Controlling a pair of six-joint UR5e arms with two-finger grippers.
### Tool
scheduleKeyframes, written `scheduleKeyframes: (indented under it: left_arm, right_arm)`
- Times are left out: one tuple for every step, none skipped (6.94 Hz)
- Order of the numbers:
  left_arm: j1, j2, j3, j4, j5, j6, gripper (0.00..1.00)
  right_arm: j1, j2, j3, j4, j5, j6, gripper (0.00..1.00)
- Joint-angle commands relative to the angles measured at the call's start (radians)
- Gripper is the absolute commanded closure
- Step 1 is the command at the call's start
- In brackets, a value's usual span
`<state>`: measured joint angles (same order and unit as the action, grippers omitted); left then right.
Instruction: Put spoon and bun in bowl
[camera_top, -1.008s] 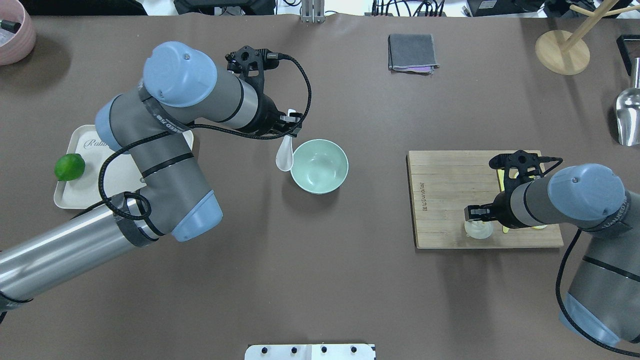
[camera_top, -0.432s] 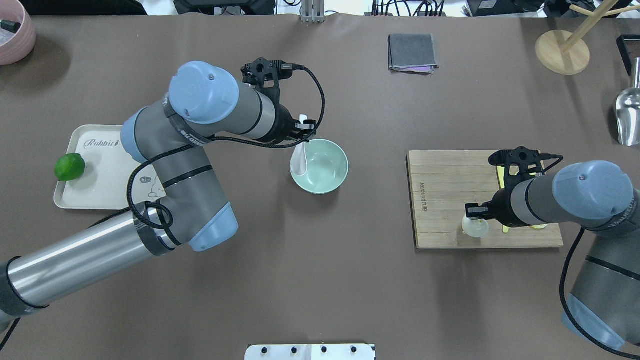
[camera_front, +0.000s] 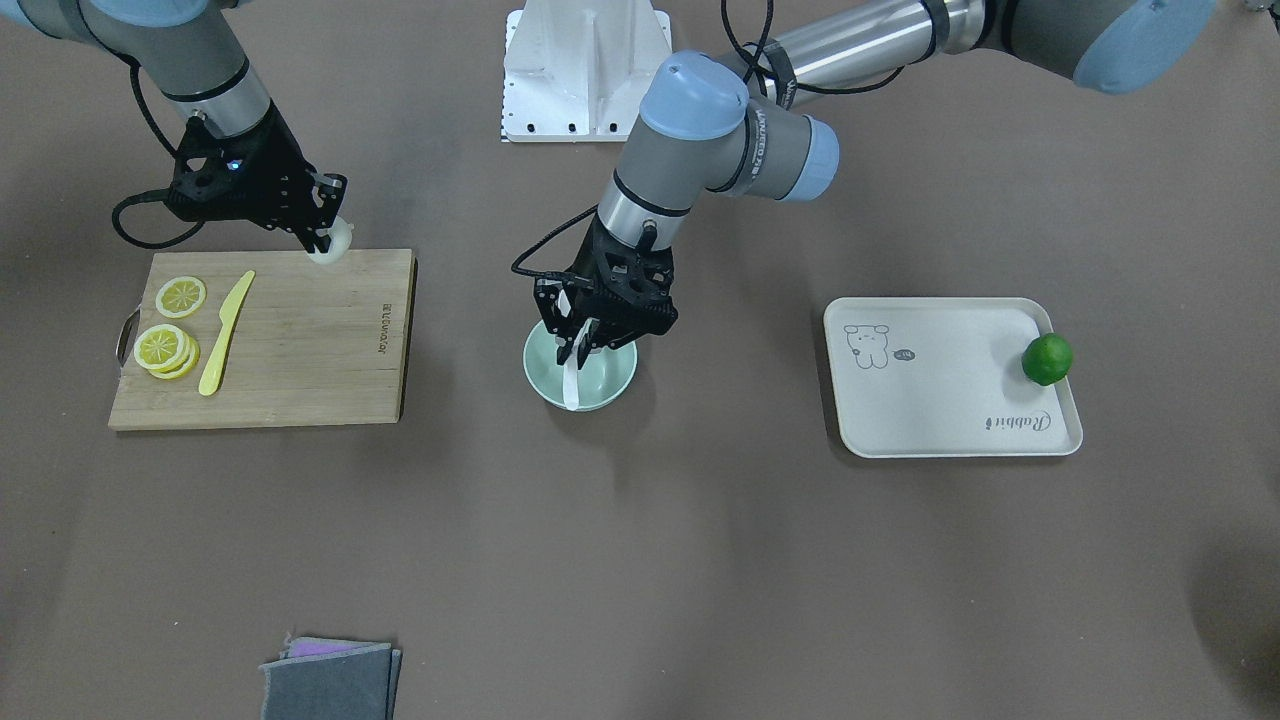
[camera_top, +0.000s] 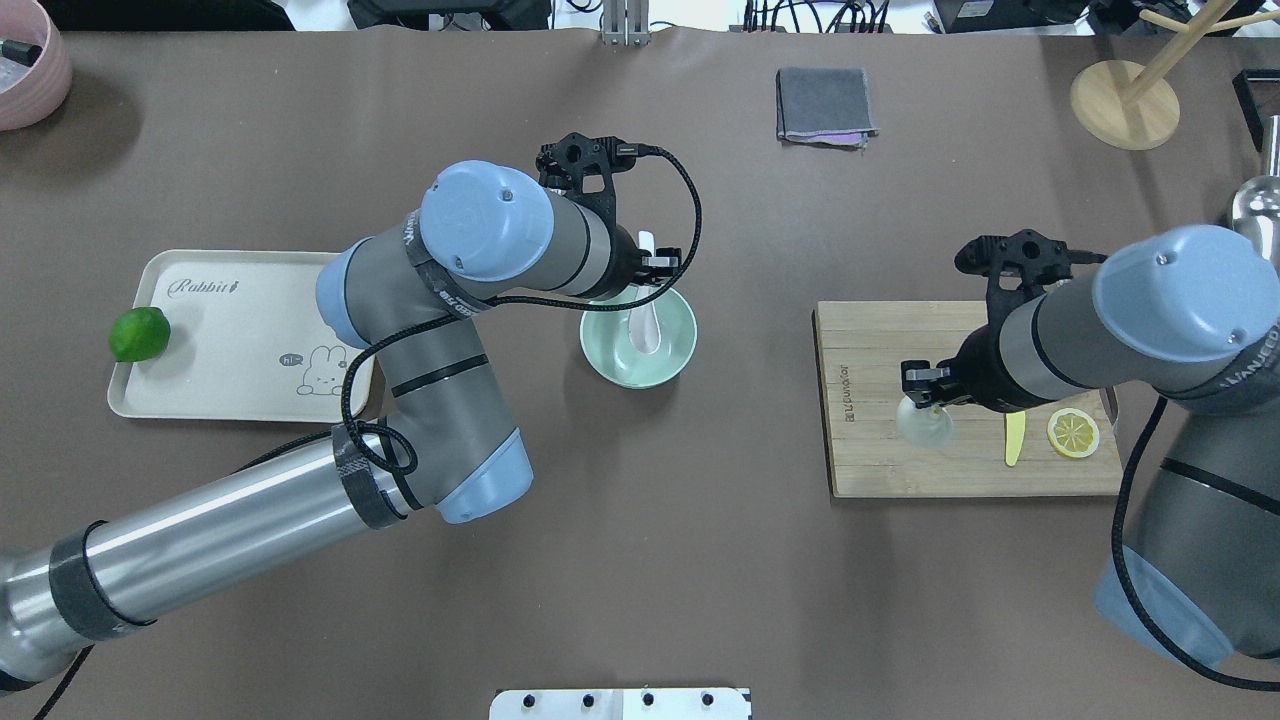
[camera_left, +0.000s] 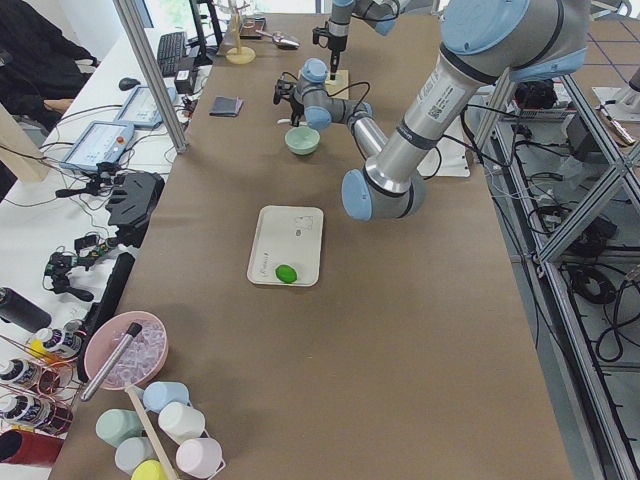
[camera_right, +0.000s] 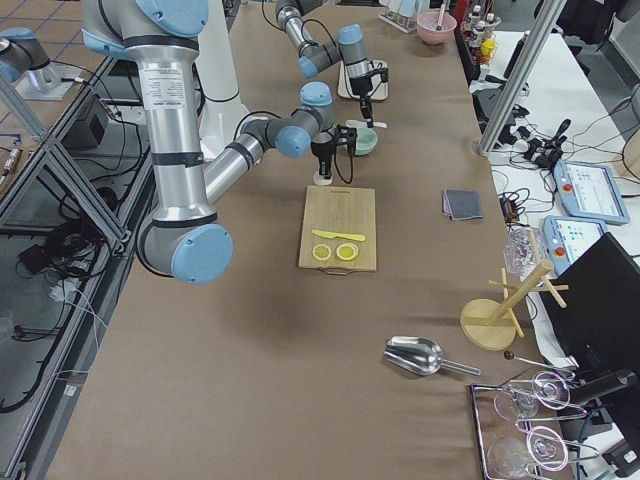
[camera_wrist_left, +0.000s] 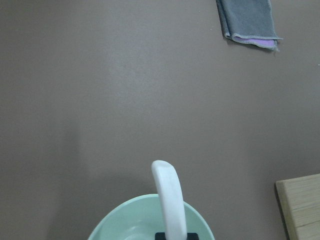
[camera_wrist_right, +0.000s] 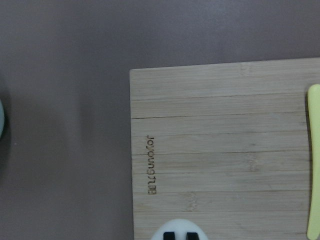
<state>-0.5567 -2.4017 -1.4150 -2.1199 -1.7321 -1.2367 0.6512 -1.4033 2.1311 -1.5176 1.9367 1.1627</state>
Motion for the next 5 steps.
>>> scheduleKeyframes:
  left_arm:
    - [0.006, -0.029, 0.062, -0.044, 0.042, 0.002, 1.0]
    - [0.005, -0.039, 0.068, -0.045, 0.046, 0.005, 1.0]
    - [0.0, -0.04, 0.068, -0.045, 0.046, 0.028, 1.0]
    - [-0.011, -0.034, 0.068, -0.043, 0.046, 0.028, 1.0]
    - [-0.02, -0.018, 0.071, -0.046, 0.051, 0.029, 0.04]
  right_arm:
    - [0.004, 0.061, 0.003, -0.073, 0.005, 0.0, 1.0]
    - [0.004, 0.061, 0.001, -0.073, 0.002, 0.0, 1.0]
    - [0.004, 0.061, 0.001, -0.073, 0.004, 0.0, 1.0]
    - [0.004, 0.061, 0.001, -0.072, 0.004, 0.0, 1.0]
    - [0.004, 0.064, 0.001, -0.072, 0.004, 0.002, 1.0]
